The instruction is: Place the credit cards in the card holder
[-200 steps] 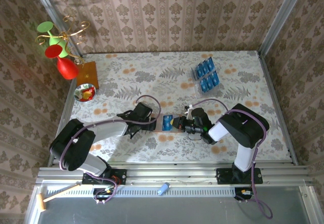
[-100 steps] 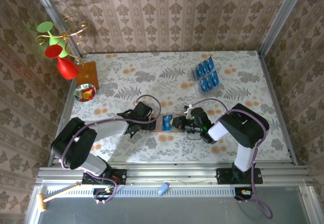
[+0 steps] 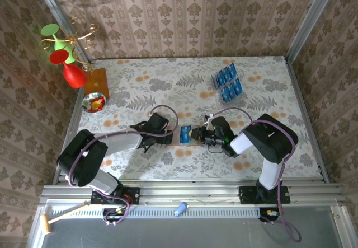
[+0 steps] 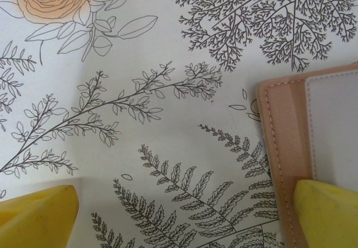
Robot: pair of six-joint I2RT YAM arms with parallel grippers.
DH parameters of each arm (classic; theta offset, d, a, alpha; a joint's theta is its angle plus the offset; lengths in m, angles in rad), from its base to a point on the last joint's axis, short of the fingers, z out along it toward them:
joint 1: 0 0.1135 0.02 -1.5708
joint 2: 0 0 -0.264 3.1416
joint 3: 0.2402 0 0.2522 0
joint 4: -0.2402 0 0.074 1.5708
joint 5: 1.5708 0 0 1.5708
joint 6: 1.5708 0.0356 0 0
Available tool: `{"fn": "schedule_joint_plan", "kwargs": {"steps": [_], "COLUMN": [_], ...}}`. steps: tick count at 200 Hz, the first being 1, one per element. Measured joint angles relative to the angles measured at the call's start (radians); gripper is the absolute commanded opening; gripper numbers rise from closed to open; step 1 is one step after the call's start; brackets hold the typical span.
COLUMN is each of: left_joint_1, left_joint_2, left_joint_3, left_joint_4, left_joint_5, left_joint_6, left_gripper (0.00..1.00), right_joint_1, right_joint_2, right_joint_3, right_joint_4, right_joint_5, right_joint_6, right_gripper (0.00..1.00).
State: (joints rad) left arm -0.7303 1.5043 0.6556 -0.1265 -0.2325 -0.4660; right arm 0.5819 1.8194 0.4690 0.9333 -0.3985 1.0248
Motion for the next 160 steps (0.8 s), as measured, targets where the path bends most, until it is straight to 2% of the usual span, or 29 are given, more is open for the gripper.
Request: {"fn": "schedule_joint_plan", "kwargs": {"steps": [160], "left_joint_1": [0.0], "left_joint_2": [0.002], "left_joint_3": [0.0], "left_joint_4": [0.003], "left_joint_5": [-0.001], "left_joint_6": [0.0], "left_gripper": [1.0], "right_joint_1": [0.028], "right_joint_2": [0.014], "right_joint_3": [0.023], "right_joint_4": [-0.016], "right_joint_5": [-0.007], "right_joint_6": [0.0], "right_gripper": [0.0]}}
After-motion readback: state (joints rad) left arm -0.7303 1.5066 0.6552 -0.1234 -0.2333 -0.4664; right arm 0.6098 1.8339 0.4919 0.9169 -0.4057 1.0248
